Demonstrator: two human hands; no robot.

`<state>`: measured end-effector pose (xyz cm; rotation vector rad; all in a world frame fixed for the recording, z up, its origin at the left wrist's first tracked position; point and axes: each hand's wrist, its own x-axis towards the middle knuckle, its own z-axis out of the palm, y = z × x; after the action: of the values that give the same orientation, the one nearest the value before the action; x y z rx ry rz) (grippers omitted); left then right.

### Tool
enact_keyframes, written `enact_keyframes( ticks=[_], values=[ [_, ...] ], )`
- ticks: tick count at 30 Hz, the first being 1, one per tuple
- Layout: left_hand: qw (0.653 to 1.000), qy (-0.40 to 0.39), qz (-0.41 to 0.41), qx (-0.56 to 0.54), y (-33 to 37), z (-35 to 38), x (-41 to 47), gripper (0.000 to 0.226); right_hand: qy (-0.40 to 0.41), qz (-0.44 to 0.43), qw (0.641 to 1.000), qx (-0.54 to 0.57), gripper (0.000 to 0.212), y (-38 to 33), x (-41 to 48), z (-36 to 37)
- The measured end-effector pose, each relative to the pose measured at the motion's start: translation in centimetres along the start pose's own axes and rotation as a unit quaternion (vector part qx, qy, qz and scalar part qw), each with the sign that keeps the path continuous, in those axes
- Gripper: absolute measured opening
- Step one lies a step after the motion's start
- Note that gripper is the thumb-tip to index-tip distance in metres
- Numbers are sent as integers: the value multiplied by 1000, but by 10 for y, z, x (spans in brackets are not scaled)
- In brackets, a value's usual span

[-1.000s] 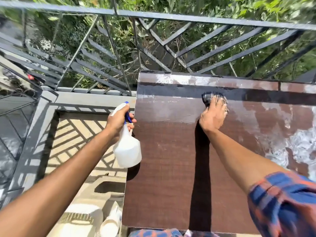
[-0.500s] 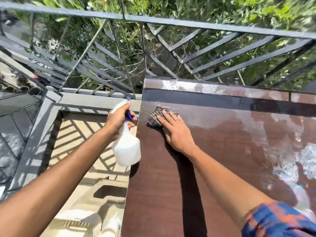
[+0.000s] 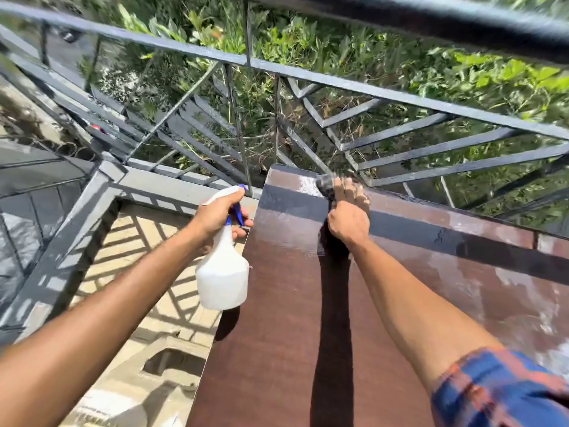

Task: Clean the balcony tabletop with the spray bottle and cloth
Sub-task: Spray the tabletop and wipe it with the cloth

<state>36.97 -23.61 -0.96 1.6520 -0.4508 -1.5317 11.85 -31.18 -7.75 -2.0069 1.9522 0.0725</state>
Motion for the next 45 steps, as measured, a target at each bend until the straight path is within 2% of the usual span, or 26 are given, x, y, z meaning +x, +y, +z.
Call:
enact_keyframes(
  ticks=[1, 4, 8, 11, 15, 18, 20, 22, 25, 26, 28, 29, 31, 35, 37, 39, 42, 45],
  values=[
    [1000, 0, 1, -1, 1, 0, 0, 14, -10, -54, 998, 0, 61, -23, 4, 5],
    [1000, 6, -12, -4, 4, 5, -1, 20, -53, -160, 986, -5, 59, -73, -11, 29],
    [999, 10, -39, 28, 14, 6, 6, 32, -46, -272, 961, 3, 68, -68, -53, 46],
    [999, 14, -30, 1, 25, 7, 13, 27, -5, -249, 969, -7, 61, -26, -48, 49],
    [999, 24, -26, 9, 33, 7, 20, 37, -20, -144, 989, 7, 71, -27, 10, 26],
    [999, 28, -32, 8, 39, 10, 23, 41, -49, -147, 988, -2, 76, -66, 51, 12],
    [999, 33, -33, 11, 42, 11, 24, 42, -86, -178, 980, -14, 71, -94, 54, 11],
    [998, 31, -43, 13, 42, 11, 27, 43, -111, -213, 971, -11, 59, -110, 39, 17],
    [998, 24, -50, 38, 40, 14, 28, 40, -106, -224, 969, 14, 34, -104, 23, 25],
    [998, 24, -45, 32, 39, 17, 28, 37, -96, -219, 971, 18, 35, -96, 24, 28],
    [999, 28, -27, 16, 39, 26, 25, 26, -56, -217, 974, 14, 58, -75, 29, 27],
    [999, 30, -20, 15, 38, 30, 24, 21, -27, -208, 978, 12, 70, -60, 33, 25],
    [999, 20, -22, 13, 36, 40, 24, 15, 10, -152, 988, 22, 78, -18, 37, 18],
    [999, -11, -43, -4, 32, 66, 27, 10, 56, -8, 998, 31, 73, 90, 38, -1],
    [999, -27, -40, 0, 31, 80, 26, 9, 62, 80, 995, 22, 70, 139, 36, -11],
    [998, -46, -46, 11, 29, 90, 25, 15, 51, 131, 990, 2, 72, 172, 34, -16],
    [997, -59, -50, 12, 27, 97, 25, 20, 35, 158, 987, -4, 73, 180, 41, -14],
    [997, -58, -38, 26, 26, 96, 18, 16, 27, 213, 976, 20, 67, 135, 45, -12]
  ],
)
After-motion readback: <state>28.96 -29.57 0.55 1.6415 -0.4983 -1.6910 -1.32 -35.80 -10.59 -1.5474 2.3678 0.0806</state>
